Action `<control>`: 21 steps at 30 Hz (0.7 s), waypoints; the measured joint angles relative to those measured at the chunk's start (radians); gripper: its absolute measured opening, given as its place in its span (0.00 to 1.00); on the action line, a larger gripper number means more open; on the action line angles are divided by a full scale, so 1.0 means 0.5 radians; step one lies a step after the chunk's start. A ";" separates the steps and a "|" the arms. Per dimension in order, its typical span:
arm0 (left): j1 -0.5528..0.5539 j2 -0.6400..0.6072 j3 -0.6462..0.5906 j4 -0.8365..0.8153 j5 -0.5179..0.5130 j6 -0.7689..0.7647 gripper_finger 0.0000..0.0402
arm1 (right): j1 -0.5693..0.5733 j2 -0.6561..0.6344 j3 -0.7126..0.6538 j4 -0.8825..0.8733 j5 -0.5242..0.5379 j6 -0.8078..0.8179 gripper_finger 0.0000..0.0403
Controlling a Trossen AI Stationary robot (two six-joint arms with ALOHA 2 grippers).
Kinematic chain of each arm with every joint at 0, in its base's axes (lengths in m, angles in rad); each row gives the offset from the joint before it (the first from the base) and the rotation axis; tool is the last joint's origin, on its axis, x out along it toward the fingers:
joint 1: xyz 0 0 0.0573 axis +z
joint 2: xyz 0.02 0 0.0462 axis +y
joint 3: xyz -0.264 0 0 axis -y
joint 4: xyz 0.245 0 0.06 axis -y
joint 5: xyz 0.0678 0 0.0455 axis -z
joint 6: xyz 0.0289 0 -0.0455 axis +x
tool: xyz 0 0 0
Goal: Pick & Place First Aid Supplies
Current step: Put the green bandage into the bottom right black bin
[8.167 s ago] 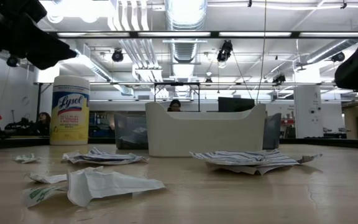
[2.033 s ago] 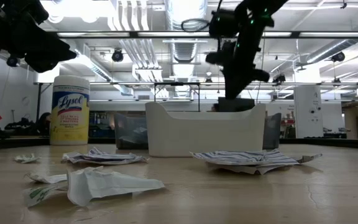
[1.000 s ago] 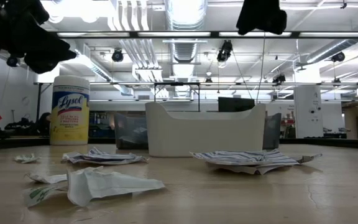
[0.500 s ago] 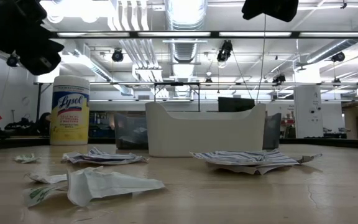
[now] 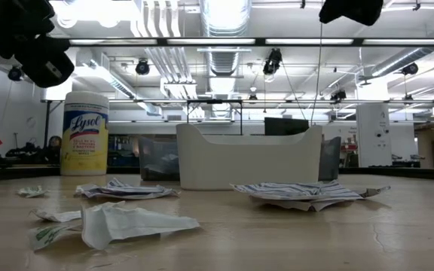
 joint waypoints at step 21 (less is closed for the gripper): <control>-0.001 0.629 0.439 -0.055 0.009 -0.167 0.29 | 0.001 -1.262 -1.185 0.939 -0.078 -0.180 0.08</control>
